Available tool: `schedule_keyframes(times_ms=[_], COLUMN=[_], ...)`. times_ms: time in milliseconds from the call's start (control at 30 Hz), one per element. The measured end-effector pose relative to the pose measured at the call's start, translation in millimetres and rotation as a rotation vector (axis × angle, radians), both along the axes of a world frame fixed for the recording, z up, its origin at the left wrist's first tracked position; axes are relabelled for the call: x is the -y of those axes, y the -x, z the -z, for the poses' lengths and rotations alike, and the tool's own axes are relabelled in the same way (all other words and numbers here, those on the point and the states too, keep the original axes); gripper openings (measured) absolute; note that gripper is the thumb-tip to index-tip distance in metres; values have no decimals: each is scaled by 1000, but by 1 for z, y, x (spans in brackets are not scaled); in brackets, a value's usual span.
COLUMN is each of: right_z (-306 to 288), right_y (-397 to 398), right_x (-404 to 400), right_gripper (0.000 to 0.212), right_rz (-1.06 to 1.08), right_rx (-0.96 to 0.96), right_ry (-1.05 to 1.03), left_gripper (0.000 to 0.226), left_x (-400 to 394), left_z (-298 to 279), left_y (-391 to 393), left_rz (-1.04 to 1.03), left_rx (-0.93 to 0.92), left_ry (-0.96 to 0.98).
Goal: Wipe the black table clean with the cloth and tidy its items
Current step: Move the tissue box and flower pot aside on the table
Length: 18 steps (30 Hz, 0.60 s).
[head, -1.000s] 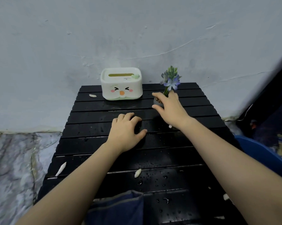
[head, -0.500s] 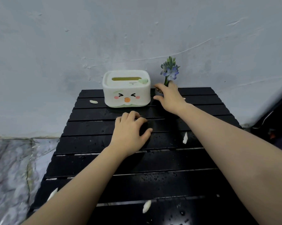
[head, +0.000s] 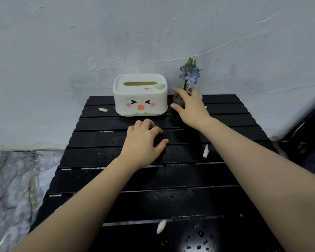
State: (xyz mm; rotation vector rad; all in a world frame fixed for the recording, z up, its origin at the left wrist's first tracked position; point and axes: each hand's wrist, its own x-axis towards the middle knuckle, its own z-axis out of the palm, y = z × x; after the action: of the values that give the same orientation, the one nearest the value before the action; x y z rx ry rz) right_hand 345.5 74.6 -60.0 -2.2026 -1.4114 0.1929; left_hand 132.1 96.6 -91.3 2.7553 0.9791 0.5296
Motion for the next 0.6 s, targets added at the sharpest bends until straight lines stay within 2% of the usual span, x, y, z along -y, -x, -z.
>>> schedule_keyframes(times_ms=[267, 433, 600], right_z=[-27, -47, -45], right_y=[56, 109, 155], right_x=[93, 172, 246], right_gripper=[50, 41, 46], right_rz=[4, -144, -203], right_rx=[24, 76, 93], right_ry=[-82, 29, 162], left_gripper=[33, 28, 27], left_x=[24, 67, 131], left_z=[-40, -73, -84], left_y=[21, 62, 121], left_rz=[-12, -17, -44], left_rx=[-14, 77, 162], left_ry=[73, 108, 161])
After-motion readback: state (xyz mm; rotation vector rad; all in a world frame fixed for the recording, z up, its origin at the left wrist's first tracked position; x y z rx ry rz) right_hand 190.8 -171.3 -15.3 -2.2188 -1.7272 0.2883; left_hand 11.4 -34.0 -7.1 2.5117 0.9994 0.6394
